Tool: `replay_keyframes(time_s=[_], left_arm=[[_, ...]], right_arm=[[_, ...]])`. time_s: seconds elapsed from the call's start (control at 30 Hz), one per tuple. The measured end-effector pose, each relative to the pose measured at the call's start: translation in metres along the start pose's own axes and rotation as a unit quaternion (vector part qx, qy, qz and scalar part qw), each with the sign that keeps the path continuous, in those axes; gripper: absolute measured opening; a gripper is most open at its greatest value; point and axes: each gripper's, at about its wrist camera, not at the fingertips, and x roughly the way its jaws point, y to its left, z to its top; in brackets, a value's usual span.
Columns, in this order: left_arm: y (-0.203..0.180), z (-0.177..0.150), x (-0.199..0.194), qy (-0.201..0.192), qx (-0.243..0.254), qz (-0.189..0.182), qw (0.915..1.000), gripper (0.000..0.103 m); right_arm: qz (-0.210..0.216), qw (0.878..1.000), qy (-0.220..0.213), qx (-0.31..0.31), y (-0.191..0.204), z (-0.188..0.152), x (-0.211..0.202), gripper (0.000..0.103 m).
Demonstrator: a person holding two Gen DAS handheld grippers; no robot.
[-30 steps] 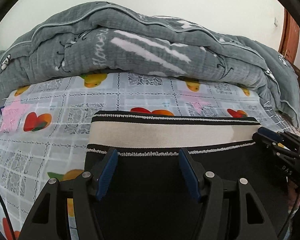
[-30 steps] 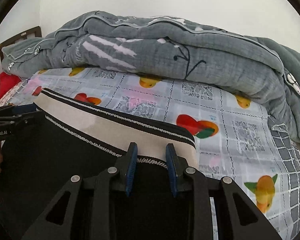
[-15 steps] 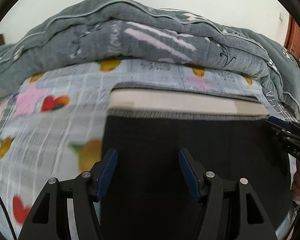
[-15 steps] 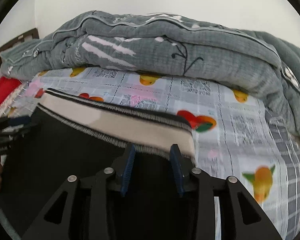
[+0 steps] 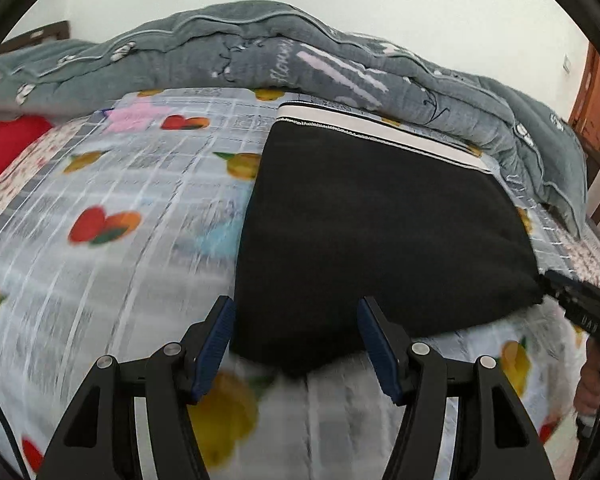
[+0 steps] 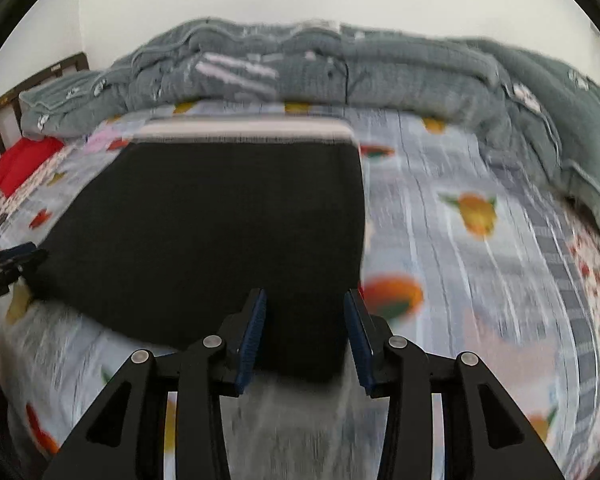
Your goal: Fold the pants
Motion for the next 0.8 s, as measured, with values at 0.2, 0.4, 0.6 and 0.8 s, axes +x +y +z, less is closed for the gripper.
replay_keyframes(time_s=[0.2, 0.4, 0.6, 0.8], left_arm=[[-0.025, -0.013, -0.058, -0.034, 0.005, -0.010, 0.9994, 0.061], [-0.051, -0.025, -0.113, -0.065, 0.011, -0.004, 0.9978, 0.067], [-0.064, -0.033, -0.149, -0.091, 0.032, 0.033, 0.9948, 0.085], [-0.069, -0.038, -0.173, -0.106, 0.031, 0.045, 0.9929, 0.087]], right_arm=[[-0.019, 0.999, -0.028, 0.025, -0.006, -0.026, -0.058, 0.040], [-0.050, 0.998, -0.041, 0.026, 0.002, -0.039, -0.110, 0.050], [-0.064, 0.996, -0.054, 0.032, 0.003, -0.049, -0.147, 0.076], [-0.069, 0.994, -0.076, 0.031, 0.001, -0.054, -0.172, 0.093]])
